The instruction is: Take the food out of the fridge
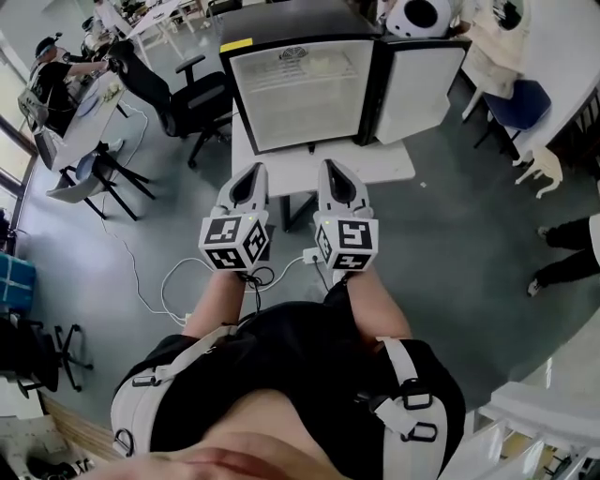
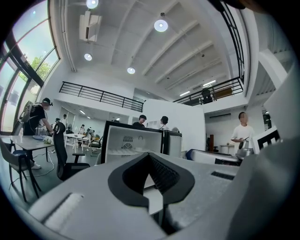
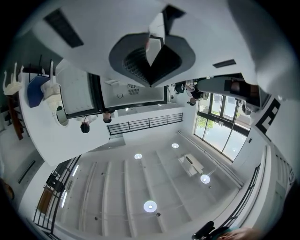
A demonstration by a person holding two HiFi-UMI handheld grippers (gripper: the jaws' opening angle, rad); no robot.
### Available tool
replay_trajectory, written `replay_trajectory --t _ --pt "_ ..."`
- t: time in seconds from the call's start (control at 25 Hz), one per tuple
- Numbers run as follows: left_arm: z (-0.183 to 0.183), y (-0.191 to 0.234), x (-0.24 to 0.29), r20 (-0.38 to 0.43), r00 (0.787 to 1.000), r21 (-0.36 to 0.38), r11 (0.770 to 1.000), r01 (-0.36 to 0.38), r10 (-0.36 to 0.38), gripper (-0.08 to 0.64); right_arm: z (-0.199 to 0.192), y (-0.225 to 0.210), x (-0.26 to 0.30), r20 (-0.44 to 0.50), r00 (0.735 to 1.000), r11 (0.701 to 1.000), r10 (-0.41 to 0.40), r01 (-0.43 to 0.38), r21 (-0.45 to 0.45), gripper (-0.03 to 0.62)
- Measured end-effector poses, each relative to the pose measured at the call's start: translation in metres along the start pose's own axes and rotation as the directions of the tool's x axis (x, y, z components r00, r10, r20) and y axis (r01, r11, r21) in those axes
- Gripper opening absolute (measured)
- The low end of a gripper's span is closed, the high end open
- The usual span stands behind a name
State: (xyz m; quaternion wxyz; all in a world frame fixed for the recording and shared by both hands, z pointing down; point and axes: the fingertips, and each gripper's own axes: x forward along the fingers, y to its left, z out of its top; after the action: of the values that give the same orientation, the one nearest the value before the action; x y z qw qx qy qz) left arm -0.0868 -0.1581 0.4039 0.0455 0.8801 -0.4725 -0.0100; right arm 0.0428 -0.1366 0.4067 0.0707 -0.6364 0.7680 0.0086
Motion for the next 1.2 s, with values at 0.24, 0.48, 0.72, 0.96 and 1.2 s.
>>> replay_trajectory --t 0.24,0.48,0.72,0.96,1.2 --pt "0.011 0.004 0.088 -0.005 0.999 -0.011 0.999 -0.048 0.048 0.003 0.007 -0.055 0.072 -0.003 0.998 0.998 0.063 -0.063 -0.007 0.008" --pt "0.016 -0.001 0.165 -0.012 0.997 -0.003 0.997 -0.081 0.081 0.002 0.009 -0.106 0.128 -0.008 0.993 0.993 0.118 -0.118 -0.011 0.008" --pt "0.014 0.0 0.212 -0.033 0.992 0.02 0.993 -0.118 0.118 0.003 0.002 -0.141 0.173 -0.036 0.986 0.986 0.161 -0.162 -0.032 0.008" --pt "0.008 0.017 0.235 -0.062 0.991 0.017 0.993 -0.115 0.116 0.002 -0.007 -0.145 0.199 -0.065 0.98 0.979 0.188 -0.193 -0.063 0.008" --pt "0.007 0.03 0.243 -0.063 0.993 0.02 0.994 -0.103 0.104 0.002 -0.011 -0.131 0.219 -0.097 0.951 0.92 0.294 -0.309 -0.241 0.186"
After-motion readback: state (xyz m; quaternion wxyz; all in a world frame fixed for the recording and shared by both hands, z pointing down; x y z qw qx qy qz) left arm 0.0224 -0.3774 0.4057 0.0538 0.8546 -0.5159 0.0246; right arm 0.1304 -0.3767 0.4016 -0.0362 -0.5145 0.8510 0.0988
